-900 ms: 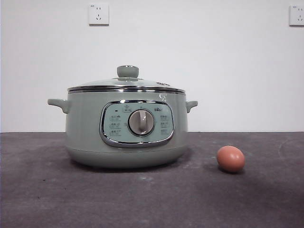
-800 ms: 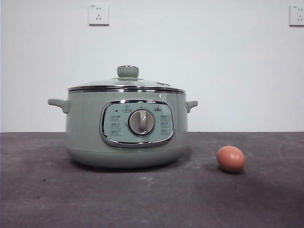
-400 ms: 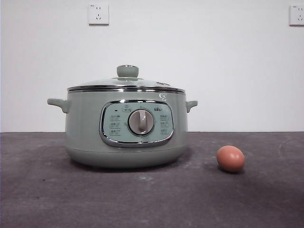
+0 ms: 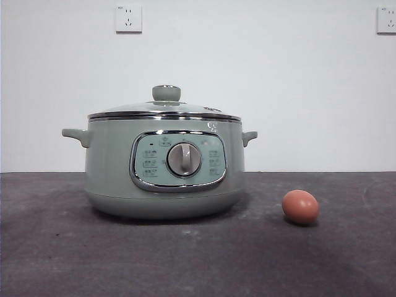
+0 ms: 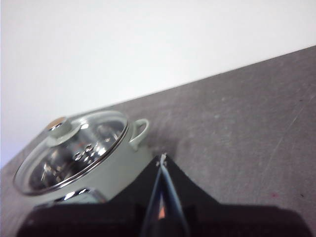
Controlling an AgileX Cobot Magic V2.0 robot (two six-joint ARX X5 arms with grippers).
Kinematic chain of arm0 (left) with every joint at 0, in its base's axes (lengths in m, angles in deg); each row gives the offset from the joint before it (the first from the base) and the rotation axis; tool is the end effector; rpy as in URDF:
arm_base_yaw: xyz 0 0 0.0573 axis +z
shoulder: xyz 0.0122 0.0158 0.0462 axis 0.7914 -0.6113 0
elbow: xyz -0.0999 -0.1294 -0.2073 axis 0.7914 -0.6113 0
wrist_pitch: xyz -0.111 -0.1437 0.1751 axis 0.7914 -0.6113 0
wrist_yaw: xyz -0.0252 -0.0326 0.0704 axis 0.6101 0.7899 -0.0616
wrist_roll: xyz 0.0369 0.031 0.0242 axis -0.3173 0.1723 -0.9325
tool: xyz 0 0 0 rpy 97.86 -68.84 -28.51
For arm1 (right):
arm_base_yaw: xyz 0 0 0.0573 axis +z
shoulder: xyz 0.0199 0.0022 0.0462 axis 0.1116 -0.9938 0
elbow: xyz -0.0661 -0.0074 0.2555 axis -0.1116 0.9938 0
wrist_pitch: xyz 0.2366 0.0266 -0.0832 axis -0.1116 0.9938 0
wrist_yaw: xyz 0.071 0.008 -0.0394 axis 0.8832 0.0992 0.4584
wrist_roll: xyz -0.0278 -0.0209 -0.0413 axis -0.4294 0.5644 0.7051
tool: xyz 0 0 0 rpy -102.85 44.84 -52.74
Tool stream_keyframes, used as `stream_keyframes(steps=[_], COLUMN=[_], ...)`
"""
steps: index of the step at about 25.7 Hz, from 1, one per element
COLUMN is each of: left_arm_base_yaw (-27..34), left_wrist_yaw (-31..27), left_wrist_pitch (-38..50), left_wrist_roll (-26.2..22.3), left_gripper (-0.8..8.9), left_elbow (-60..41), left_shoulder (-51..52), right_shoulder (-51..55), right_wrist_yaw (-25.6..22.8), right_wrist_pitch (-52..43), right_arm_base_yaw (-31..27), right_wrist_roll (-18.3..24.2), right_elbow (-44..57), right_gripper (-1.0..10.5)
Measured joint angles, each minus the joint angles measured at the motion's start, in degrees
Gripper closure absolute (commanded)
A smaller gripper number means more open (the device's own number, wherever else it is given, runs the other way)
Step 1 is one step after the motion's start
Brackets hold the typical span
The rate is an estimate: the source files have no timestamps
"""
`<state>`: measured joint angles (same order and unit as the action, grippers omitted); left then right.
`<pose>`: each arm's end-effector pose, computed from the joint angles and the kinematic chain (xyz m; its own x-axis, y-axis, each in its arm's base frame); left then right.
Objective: Pick up the egg,open the lid,put the egg in the pot,close the lid
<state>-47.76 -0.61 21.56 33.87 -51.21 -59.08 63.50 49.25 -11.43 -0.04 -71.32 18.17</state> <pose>0.0807 -0.0036 0.2430 0.9619 -0.2708 -0.0371 0.2488 0.9236 -0.2917 0.0827 0.0152 0.2587 0.9451 0.3105 -0.1016 -0.2623 0.9066 0.3307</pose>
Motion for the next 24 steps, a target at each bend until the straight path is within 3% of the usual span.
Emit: stream_keyframes(steps=[5,15,20,24], left_arm_base_yaw=[0.0,0.0,0.0,0.0], left_wrist_yaw=[6.7,19.4,20.5,20.4], left_wrist_pitch=[-5.7,-24.7,-36.0,-38.7], left_wrist_roll=[-2.3,-14.0,-20.7,-22.8], left_gripper=[8.20,8.21,8.21,8.04], left_elbow=[9.1,25.0,29.2,29.3], left_shoulder=[-6.6,-18.8,-21.8,-22.2], right_shoulder=[-9.8,-27.8,-32.6,-33.1], right_wrist_yaw=[4.4,13.8,16.6,16.6], right_wrist_pitch=[10.4,35.8,45.2,46.4], right_arm_base_yaw=[0.0,0.0,0.0,0.0], right_wrist_roll=[6.4,21.6,26.8,28.5], right_elbow=[-11.8,-32.5,-35.7,-35.7], right_gripper=[9.6,9.6,9.6,9.4])
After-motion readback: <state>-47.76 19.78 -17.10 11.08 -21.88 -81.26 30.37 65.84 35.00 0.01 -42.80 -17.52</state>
